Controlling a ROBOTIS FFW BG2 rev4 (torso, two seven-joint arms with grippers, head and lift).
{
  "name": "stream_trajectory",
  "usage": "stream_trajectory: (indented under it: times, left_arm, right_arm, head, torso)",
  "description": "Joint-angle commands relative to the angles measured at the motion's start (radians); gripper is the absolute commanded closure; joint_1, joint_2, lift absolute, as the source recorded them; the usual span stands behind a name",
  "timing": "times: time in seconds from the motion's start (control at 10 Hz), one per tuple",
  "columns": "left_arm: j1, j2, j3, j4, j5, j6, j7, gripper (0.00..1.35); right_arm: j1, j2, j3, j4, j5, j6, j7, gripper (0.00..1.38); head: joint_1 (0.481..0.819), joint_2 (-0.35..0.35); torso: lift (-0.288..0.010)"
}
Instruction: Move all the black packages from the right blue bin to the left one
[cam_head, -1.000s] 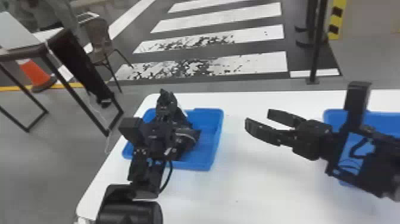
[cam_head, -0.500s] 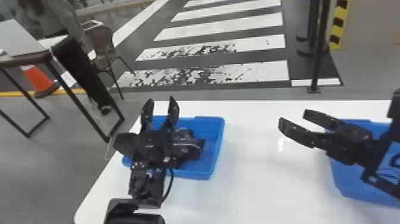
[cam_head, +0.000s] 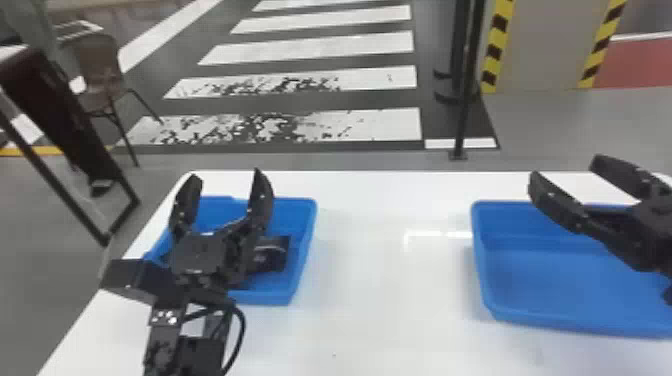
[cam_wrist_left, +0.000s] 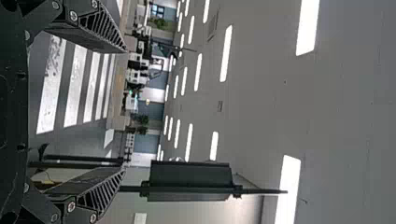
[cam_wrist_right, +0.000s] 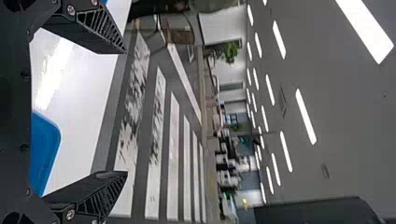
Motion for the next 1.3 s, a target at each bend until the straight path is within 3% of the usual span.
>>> stream_trajectory:
  times: [0.0, 0.1, 0.2, 0.4, 0.6, 0.7, 1.2]
  left_arm:
    - [0.088, -0.001, -0.021, -0.182, -0.040, 0.139, -0.001, 0.15]
    - [0.142, -0.012, -0.017, -0.263, -0.066, 0.225, 0.002, 0.12]
    - [0.177, -0.022, -0.011, -0.263, -0.072, 0.244, 0.002, 0.11]
    - [0.214, -0.038, -0.013, -0.263, -0.106, 0.301, 0.004, 0.08]
    - [0.263, -0.019, -0.055, -0.266, -0.056, 0.296, 0.000, 0.06]
    - [0.277, -0.027, -0.055, -0.286, -0.058, 0.291, -0.001, 0.06]
    - [0.290, -0.019, -0.061, -0.308, -0.111, 0.325, -0.003, 0.06]
  right_arm:
    - [0.131, 0.055, -0.139, -0.143, 0.095, -0.035, -0.015, 0.11]
    - [0.177, 0.057, -0.153, -0.163, 0.085, -0.057, -0.017, 0.11]
    - [0.222, 0.068, -0.159, -0.178, 0.075, -0.062, -0.018, 0.11]
    - [0.335, 0.077, -0.151, -0.212, 0.077, -0.062, -0.012, 0.11]
    - [0.420, 0.100, -0.173, -0.222, 0.069, -0.081, -0.001, 0.12]
    - [0.450, 0.118, -0.201, -0.232, 0.079, -0.086, 0.000, 0.12]
    - [0.428, 0.118, -0.197, -0.246, 0.143, -0.042, 0.005, 0.13]
  head:
    - [0.645, 0.112]
    - [0.641, 0.035]
    - [0.651, -0.010]
    - [0.695, -0.020]
    - [0.695, -0.018]
    - [0.695, -0.026]
    - [0.695, -0.077]
  torso:
    - [-0.168]
    - [-0.168]
    - [-0.168]
    - [-0.168]
    - [-0.168]
    - [-0.168]
    - [-0.168]
